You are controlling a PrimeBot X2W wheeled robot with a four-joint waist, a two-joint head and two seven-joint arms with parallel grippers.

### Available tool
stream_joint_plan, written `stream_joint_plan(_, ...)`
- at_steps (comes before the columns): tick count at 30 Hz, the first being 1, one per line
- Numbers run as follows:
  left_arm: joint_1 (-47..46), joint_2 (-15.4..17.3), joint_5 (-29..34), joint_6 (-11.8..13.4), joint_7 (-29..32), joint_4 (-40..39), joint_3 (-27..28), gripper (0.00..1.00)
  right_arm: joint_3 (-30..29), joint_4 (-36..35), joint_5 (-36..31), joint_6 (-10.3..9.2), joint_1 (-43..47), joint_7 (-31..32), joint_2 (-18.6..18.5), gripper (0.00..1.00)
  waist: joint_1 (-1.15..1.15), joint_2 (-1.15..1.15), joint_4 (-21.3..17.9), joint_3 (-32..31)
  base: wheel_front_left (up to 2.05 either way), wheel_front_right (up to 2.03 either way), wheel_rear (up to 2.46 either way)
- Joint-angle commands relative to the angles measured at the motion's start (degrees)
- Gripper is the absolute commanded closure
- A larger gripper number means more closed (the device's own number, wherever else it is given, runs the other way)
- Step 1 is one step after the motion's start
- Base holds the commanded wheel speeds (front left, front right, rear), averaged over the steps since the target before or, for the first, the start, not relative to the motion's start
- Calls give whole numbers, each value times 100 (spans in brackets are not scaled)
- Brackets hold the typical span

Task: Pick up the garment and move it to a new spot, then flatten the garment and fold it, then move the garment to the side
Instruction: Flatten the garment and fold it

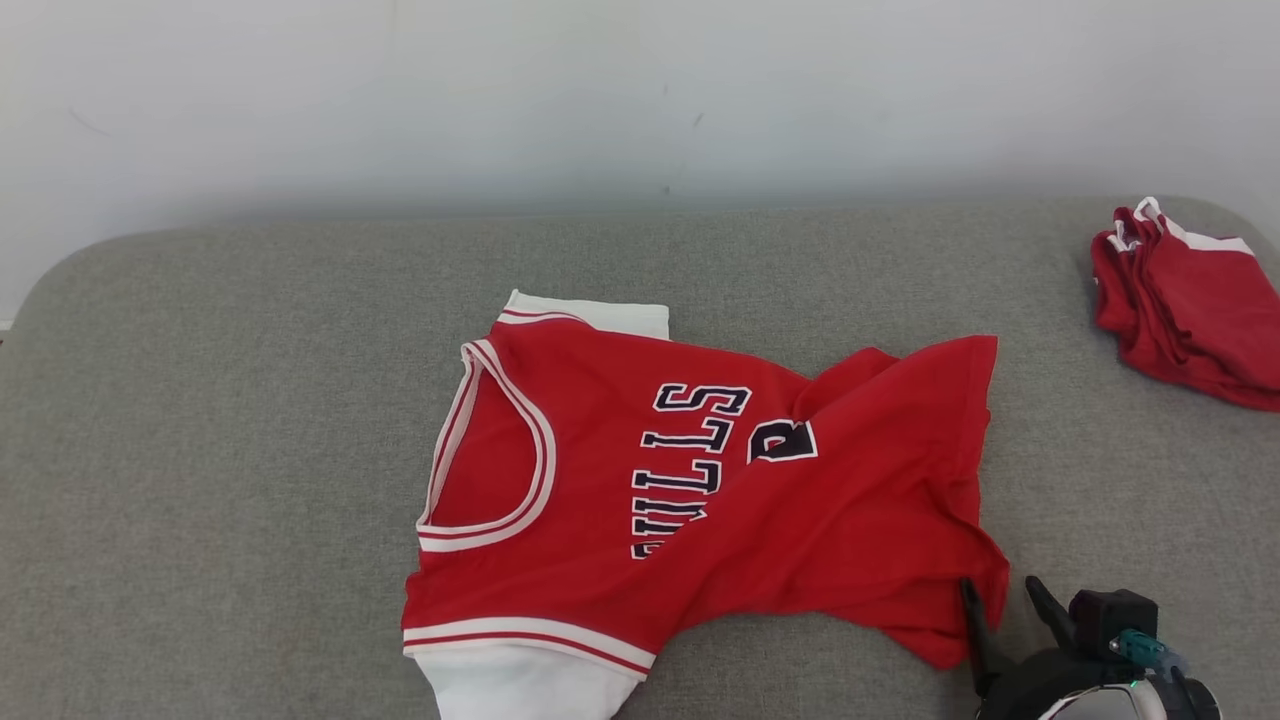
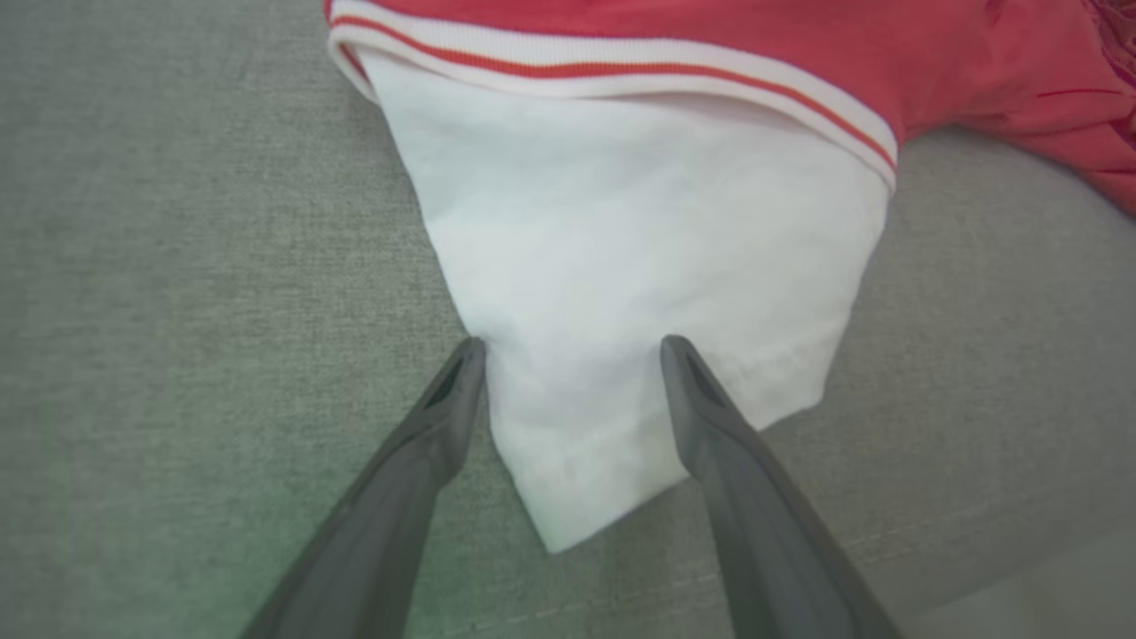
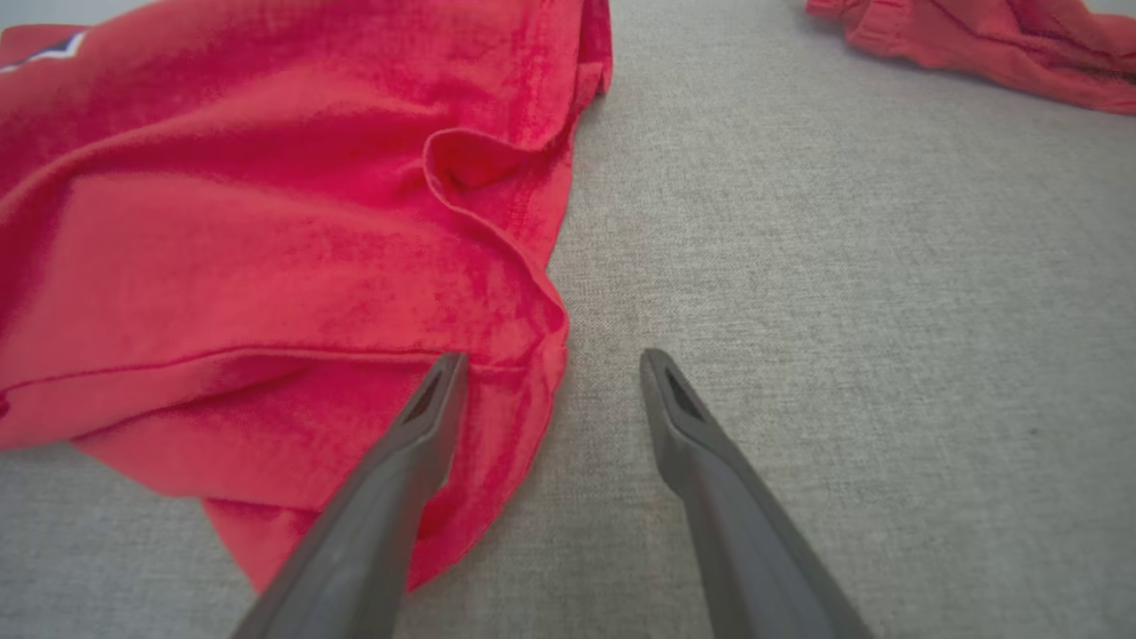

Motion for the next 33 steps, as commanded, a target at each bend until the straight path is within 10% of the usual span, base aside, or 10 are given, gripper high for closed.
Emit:
stream_joint_plan(1, -97, -1, -108, 7, -9, 91, -49, 0, 90, 172, 90, -17, -114, -41, 2, 0, 0, 0, 25, 27, 0, 0, 0)
stream_joint_plan(3, -162, -14, -181, 7, -7, 222, -125, 0, 168, 382, 215, -17, -232, -68, 5, 11, 0, 0, 61, 35, 0, 0, 0)
stream_joint_plan(4, -200, -24, -253, 7, -3, 277, -188, 0, 211, 476, 252, -17, -284, -88, 5, 69, 0, 0, 73, 36, 0, 0, 0)
stream_joint_plan(5, -246, -35, -326, 6, 8, 319, -266, 0, 250, 560, 301, -17, -326, -97, 8, 100, 0, 0, 90, 35, 0, 0, 0)
stream_joint_plan(6, -288, -48, -417, 5, 12, 363, -341, 38, 282, 645, 350, -17, -359, -116, -6, 100, 0, 0, 110, 32, 0, 0, 0)
stream_joint_plan(8, -330, -54, -472, 4, 14, 394, -416, 58, 320, 704, 397, -17, -384, -136, -21, 100, 0, 0, 130, 26, 0, 0, 0)
stream_joint_plan(9, -364, -53, -505, -2, 14, 430, -466, 90, 368, 761, 453, -17, -407, -150, -22, 100, 0, 0, 143, 15, 0, 0, 0)
stream_joint_plan(10, -389, -55, -556, -2, 14, 447, -519, 100, 414, 795, 504, -17, -422, -174, -23, 100, 0, 0, 158, -1, 0, 0, 0)
stream_joint_plan(33, -566, 363, -237, 7, -14, -2181, 544, 100, 1107, -1944, 1378, -17, 127, -163, -744, 100, 0, 0, -35, 2, 0, 0, 0)
